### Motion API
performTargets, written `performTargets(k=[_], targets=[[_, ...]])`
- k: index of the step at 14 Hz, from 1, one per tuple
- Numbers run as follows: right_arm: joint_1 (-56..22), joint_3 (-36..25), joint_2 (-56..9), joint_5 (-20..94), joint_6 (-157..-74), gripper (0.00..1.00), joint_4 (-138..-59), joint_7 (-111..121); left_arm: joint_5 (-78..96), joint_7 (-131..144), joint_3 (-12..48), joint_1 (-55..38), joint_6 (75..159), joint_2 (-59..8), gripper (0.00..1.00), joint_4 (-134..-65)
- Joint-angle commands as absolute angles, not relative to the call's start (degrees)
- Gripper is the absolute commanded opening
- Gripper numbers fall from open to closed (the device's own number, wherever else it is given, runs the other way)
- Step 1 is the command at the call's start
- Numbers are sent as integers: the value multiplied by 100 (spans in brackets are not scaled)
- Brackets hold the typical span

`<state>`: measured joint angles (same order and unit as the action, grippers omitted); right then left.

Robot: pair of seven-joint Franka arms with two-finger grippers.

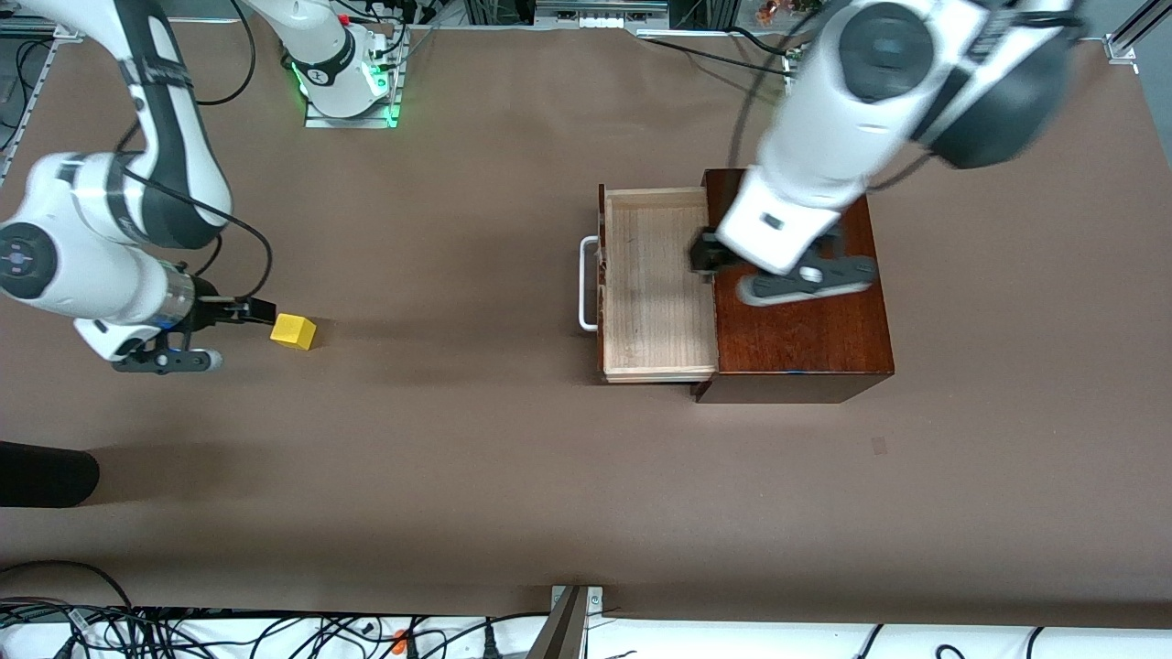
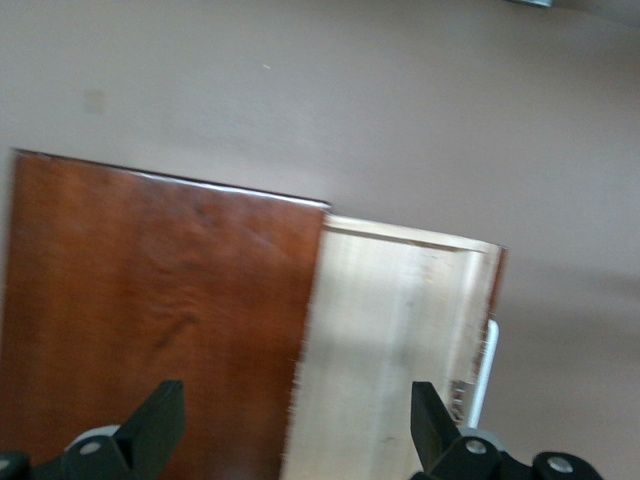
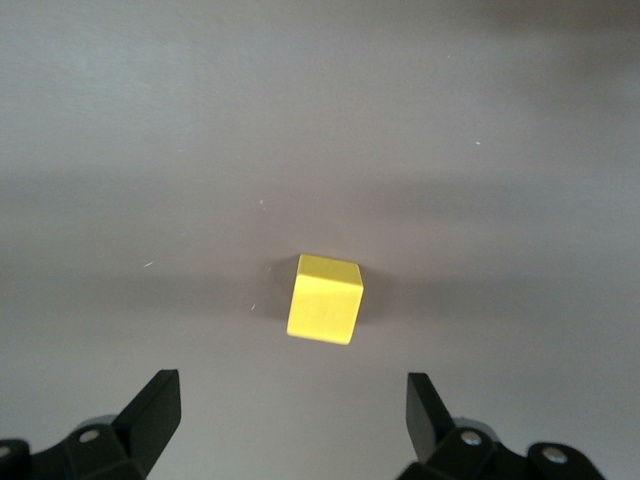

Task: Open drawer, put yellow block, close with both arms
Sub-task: 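Pull the drawer fully open while the right gripper reaches the yellow cube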

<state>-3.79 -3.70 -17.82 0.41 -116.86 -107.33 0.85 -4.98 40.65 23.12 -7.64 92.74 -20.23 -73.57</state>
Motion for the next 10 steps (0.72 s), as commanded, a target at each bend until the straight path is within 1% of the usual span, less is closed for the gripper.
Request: performTargets(k=[1, 3, 5, 8, 9, 10], targets=[[-360, -369, -1853, -53, -12408, 100, -11240, 114, 25, 3255, 1393, -948, 9089, -1522, 100, -7638], [-352, -378, -1916, -53, -12611, 100, -11407, 114, 96, 2438, 995, -984, 8686, -1381, 100, -7646], [-343, -413, -1925, -53, -12944, 100, -11679, 114, 97, 1787, 591, -984, 8552, -1144, 100, -7839], [-334, -475, -1881, -44, -14094, 100, -12478, 114, 105, 760, 55, -949, 8481, -521, 100, -8488], [-325, -483, -1907, -44, -14402, 100, -12663, 114, 105, 451, -113, -949, 8481, -327, 100, -8690], [-325, -510, -1916, -44, -14510, 100, -12743, 114, 105, 248, -245, -949, 8481, -186, 100, -8840]])
